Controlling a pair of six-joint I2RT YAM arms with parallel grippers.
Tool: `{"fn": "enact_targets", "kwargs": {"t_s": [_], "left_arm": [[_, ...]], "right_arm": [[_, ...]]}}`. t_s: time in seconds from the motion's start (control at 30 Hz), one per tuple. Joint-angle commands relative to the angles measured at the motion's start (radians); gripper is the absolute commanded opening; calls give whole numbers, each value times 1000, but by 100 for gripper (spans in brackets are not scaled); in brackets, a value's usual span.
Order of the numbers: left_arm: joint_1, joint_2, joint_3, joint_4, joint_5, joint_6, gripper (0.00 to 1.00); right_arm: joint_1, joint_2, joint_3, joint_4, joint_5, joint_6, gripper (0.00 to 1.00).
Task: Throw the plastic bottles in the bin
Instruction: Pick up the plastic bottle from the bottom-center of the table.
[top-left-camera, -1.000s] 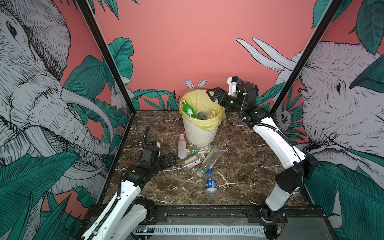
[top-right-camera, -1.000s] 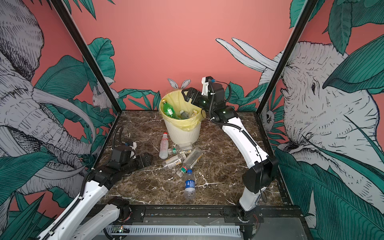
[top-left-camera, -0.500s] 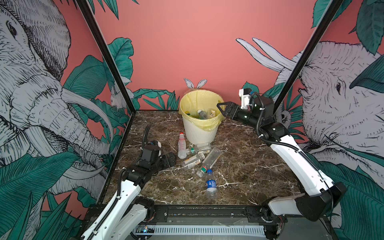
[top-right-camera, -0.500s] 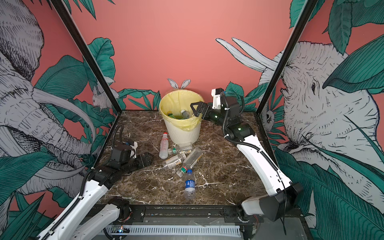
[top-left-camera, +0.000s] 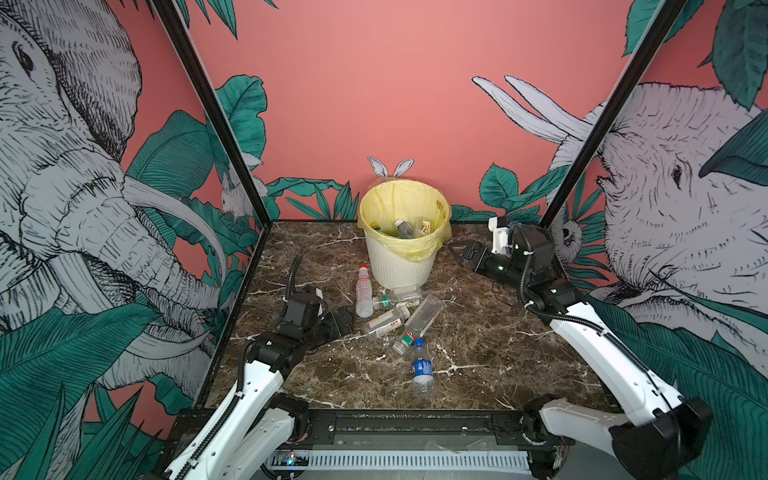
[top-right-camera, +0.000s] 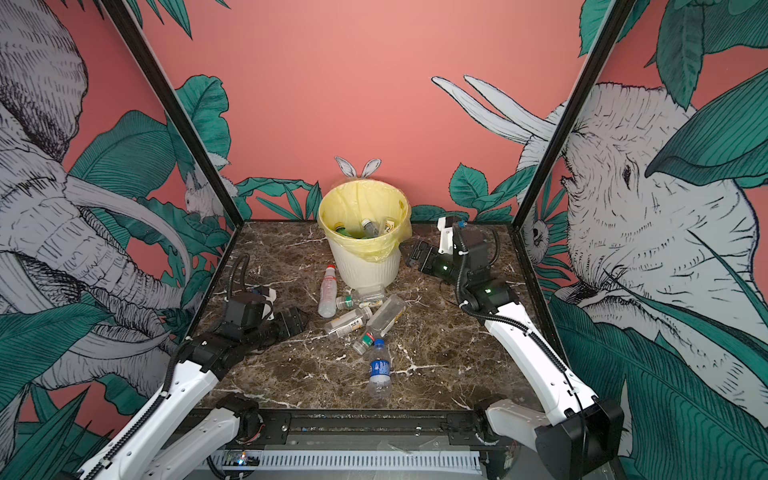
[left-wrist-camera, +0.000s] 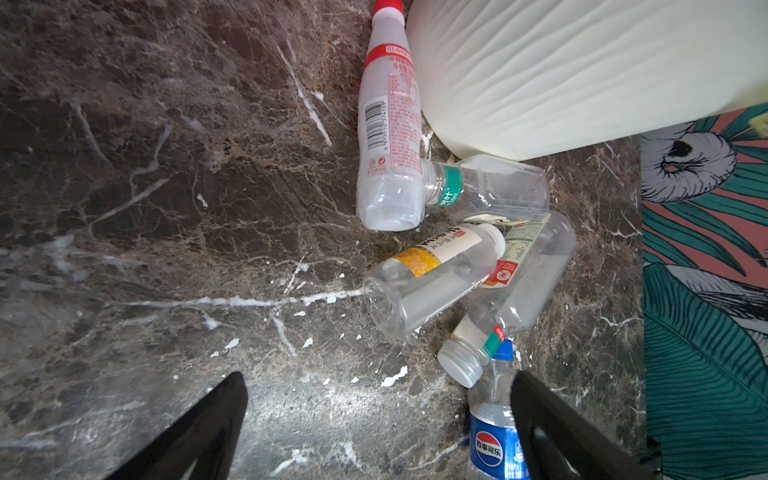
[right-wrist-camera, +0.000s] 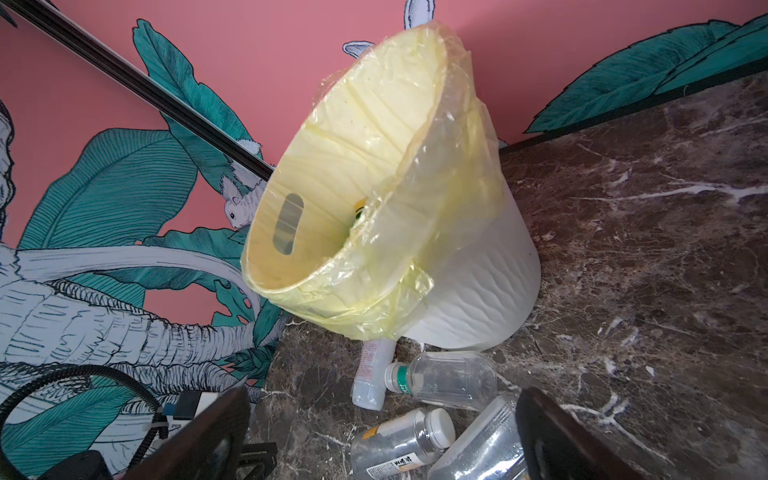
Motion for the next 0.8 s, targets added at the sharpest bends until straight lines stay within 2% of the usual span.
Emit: {"fn": "enact_targets", "kwargs": {"t_s": [0.0,0.5,0.77], "left_arm": [[-15,-19,-20,15,-10,-54,99],[-191,71,-9,61,-126,-161,99],[-224,56,-64,77,-80,-250,99]], "right_arm": [[-8,-33,-48,26,14,-3,99],[-15,-117,-213,-54,24,-6,99],[-15,-175,-307,-98,62,5,99]]}}
